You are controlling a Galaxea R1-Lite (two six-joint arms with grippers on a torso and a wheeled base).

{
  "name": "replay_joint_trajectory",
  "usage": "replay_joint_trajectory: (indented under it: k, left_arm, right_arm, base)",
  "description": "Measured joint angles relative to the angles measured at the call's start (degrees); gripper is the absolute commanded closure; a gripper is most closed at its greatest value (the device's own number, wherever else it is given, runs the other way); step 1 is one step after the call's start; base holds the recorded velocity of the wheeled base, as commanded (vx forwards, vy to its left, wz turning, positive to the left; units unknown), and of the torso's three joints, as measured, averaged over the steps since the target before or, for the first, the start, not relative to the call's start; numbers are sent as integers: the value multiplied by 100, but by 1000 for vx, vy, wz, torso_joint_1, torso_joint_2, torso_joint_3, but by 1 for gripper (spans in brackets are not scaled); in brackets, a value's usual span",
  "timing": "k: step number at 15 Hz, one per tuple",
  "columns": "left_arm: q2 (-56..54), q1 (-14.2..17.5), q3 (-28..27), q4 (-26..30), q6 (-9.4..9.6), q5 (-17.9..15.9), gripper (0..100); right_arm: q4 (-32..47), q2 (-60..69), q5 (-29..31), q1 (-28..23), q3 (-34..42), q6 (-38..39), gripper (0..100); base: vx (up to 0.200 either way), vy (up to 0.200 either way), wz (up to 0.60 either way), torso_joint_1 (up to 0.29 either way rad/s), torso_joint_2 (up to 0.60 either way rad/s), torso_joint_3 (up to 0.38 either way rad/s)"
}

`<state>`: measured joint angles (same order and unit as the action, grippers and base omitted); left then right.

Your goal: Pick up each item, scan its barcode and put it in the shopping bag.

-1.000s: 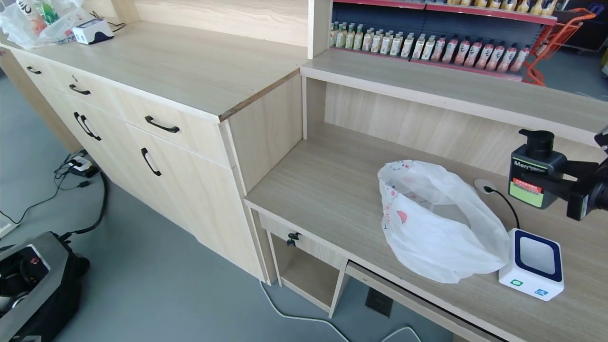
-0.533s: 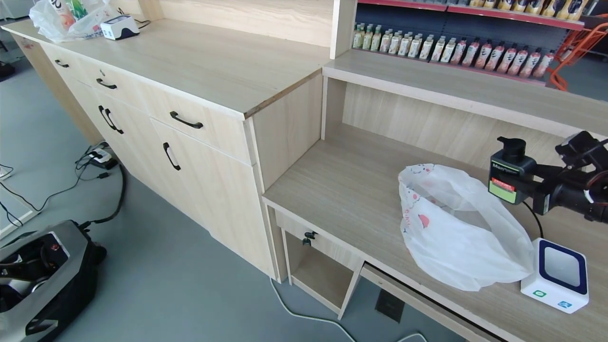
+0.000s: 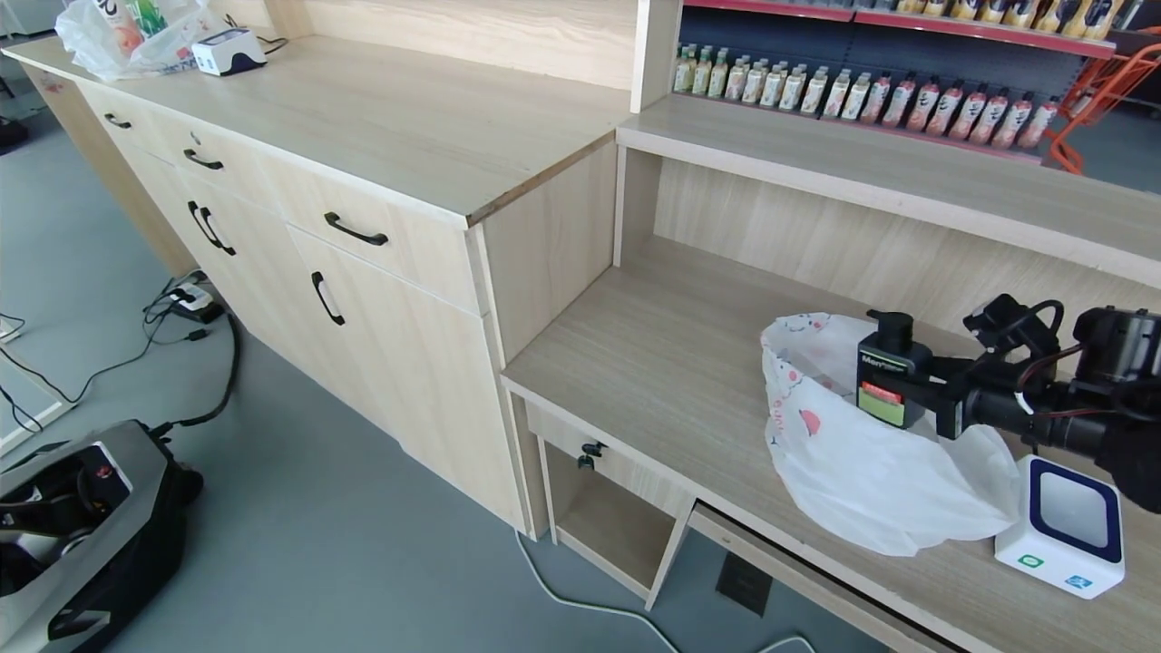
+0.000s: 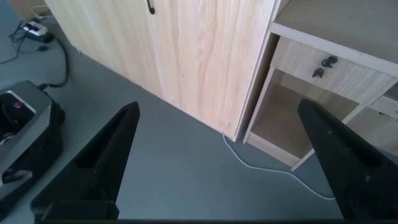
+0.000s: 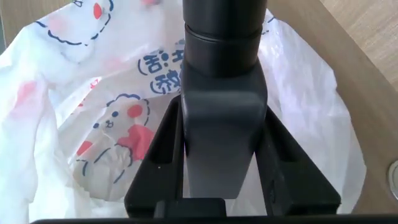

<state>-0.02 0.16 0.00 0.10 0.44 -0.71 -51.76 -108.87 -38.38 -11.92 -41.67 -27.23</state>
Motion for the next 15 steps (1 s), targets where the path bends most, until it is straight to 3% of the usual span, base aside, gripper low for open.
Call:
replay_joint_trajectory:
  k: [4,15]
  left_arm:
    - [0,0,0,0,0,0,0]
    - [0,0,0,0,0,2,0]
  right_arm:
    - [-271,-317,-519,184,-20,-5,100]
    - [-961,-1240,-777,379,-127,-16,100]
  base:
    - [0,0,0,0,0,0]
    - [0,0,0,0,0,0]
